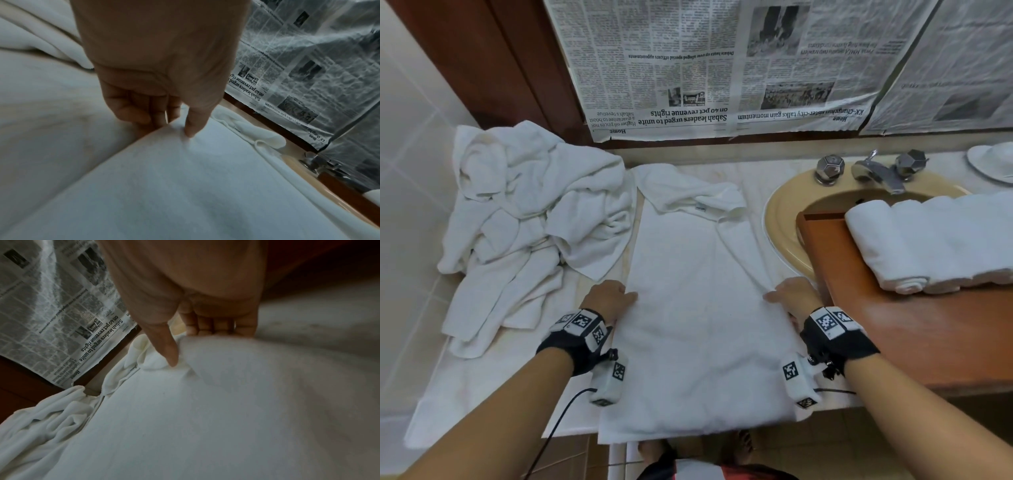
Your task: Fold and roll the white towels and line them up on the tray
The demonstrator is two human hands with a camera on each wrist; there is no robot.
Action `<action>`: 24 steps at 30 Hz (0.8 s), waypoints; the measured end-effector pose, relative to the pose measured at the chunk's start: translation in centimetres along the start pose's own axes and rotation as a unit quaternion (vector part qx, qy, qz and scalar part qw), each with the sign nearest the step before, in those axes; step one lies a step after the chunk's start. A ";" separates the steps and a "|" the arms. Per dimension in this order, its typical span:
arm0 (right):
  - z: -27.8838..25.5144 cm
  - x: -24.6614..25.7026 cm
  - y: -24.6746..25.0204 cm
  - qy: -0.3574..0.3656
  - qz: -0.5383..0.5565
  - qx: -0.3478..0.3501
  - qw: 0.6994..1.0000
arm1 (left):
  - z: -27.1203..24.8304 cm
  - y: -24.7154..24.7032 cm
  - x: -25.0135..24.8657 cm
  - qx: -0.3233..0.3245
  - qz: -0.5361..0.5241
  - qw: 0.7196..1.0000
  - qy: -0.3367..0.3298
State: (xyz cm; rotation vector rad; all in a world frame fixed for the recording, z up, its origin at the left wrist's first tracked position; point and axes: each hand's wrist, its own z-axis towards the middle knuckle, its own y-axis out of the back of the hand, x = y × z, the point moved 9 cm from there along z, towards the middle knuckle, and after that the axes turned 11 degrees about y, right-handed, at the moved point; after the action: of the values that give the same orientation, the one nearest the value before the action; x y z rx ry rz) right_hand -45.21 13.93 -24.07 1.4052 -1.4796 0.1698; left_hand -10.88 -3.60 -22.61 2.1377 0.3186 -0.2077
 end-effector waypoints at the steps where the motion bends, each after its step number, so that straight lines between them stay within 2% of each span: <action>1: 0.0 0.5 0.4 0.021 0.018 -0.017 0.999 | 0.2 0.1 0.2 0.000 -0.010 1.000 -0.001; 3: -0.2 0.1 2.6 0.035 0.089 -0.108 0.990 | 0.4 0.3 0.9 0.013 -0.027 1.000 0.000; 5: -0.3 -1.3 4.1 0.004 0.119 -0.161 0.980 | 0.7 0.0 1.9 0.030 -0.031 0.999 0.009; 6: -0.4 -1.9 4.0 -0.024 0.099 -0.144 0.984 | 0.7 -0.2 2.3 0.038 -0.028 0.999 0.015; 9: -0.6 -3.2 1.9 -0.092 -0.023 -0.030 0.995 | 0.7 -1.1 2.9 0.052 0.006 0.998 0.024; 11: -0.8 -2.2 1.1 -0.078 -0.057 -0.004 0.995 | 0.7 -1.2 2.6 0.047 0.024 0.998 0.024; 14: -0.3 0.3 0.5 -0.038 -0.163 0.013 0.986 | 1.2 -0.6 1.7 0.029 0.018 0.999 0.020; 16: 0.1 2.1 0.0 0.027 -0.164 0.005 0.986 | 1.8 -0.1 0.9 0.016 0.006 1.000 0.009; 18: 0.0 3.5 0.5 0.086 -0.060 -0.036 0.994 | 2.7 0.2 0.6 0.015 0.002 1.000 -0.001; 19: -0.4 3.6 1.6 0.087 -0.017 -0.073 0.993 | 3.1 0.2 0.8 0.021 0.003 1.000 -0.003; 21: -0.8 2.8 3.4 0.059 0.005 -0.135 0.989 | 3.7 0.2 1.4 0.033 0.005 0.999 -0.008; 23: -0.9 0.4 3.9 -0.021 -0.034 -0.133 0.990 | 4.0 0.0 1.5 0.043 0.000 0.999 -0.021; 24: -0.3 -0.9 3.3 -0.050 -0.074 -0.102 0.991 | 4.0 0.0 1.5 0.044 0.001 0.999 -0.027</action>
State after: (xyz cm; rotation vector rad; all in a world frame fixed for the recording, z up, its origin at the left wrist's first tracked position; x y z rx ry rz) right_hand -47.83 15.73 -22.87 1.3658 -1.4239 -0.1441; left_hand -9.54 -6.72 -25.21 2.2157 0.2800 -0.2818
